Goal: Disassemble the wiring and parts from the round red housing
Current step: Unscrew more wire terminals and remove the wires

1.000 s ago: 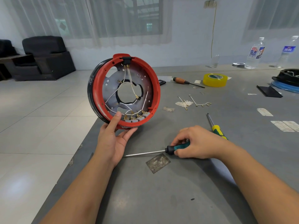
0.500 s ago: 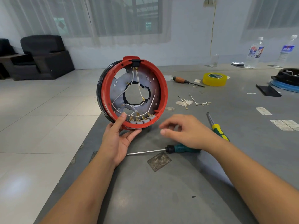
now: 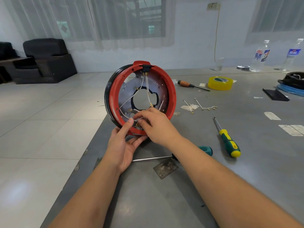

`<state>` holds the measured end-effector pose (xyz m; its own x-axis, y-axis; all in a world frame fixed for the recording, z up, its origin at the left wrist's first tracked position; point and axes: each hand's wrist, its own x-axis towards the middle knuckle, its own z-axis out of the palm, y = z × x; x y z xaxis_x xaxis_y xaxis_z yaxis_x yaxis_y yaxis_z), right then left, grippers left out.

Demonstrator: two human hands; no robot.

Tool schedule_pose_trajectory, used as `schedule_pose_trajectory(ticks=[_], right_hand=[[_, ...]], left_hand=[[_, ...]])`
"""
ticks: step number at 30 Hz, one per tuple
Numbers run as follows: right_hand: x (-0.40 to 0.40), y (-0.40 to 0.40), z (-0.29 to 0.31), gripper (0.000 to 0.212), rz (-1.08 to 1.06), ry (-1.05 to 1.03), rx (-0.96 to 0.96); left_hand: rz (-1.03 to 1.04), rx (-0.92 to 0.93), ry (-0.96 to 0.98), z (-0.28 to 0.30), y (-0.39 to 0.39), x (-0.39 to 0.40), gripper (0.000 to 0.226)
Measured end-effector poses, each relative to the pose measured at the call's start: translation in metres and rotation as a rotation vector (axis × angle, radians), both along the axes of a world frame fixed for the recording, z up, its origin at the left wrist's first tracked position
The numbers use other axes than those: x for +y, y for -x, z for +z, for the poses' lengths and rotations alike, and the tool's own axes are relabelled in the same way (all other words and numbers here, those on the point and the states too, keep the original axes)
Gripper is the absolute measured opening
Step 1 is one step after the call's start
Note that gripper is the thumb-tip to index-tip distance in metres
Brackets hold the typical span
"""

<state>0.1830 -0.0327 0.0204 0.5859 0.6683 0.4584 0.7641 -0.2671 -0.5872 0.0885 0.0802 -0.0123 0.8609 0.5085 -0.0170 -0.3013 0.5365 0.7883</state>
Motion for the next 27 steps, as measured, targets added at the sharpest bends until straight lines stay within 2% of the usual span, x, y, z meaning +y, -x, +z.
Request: schedule_pose_trajectory(ticks=[6, 12, 18, 23, 27], right_hand=[[0.003, -0.004, -0.01, 0.01, -0.044, -0.083, 0.045], [0.001, -0.005, -0.011, 0.011, -0.04, -0.139, 0.093], [-0.011, 0.005, -0.009, 0.012, 0.034, -0.118, -0.185], [-0.033, 0.004, 0.0, 0.021, 0.053, -0.133, -0.047], [-0.06, -0.006, 0.005, 0.038, -0.039, -0.236, 0.119]], left_hand=[[0.001, 0.008, 0.0, -0.002, -0.001, 0.0, 0.067], [0.0, 0.006, 0.009, -0.005, -0.002, 0.002, 0.071], [0.014, -0.002, -0.009, -0.007, -0.003, 0.003, 0.066], [0.052, 0.022, 0.048, -0.007, -0.004, 0.006, 0.067], [0.082, 0.034, 0.095, -0.009, -0.006, 0.009, 0.055]])
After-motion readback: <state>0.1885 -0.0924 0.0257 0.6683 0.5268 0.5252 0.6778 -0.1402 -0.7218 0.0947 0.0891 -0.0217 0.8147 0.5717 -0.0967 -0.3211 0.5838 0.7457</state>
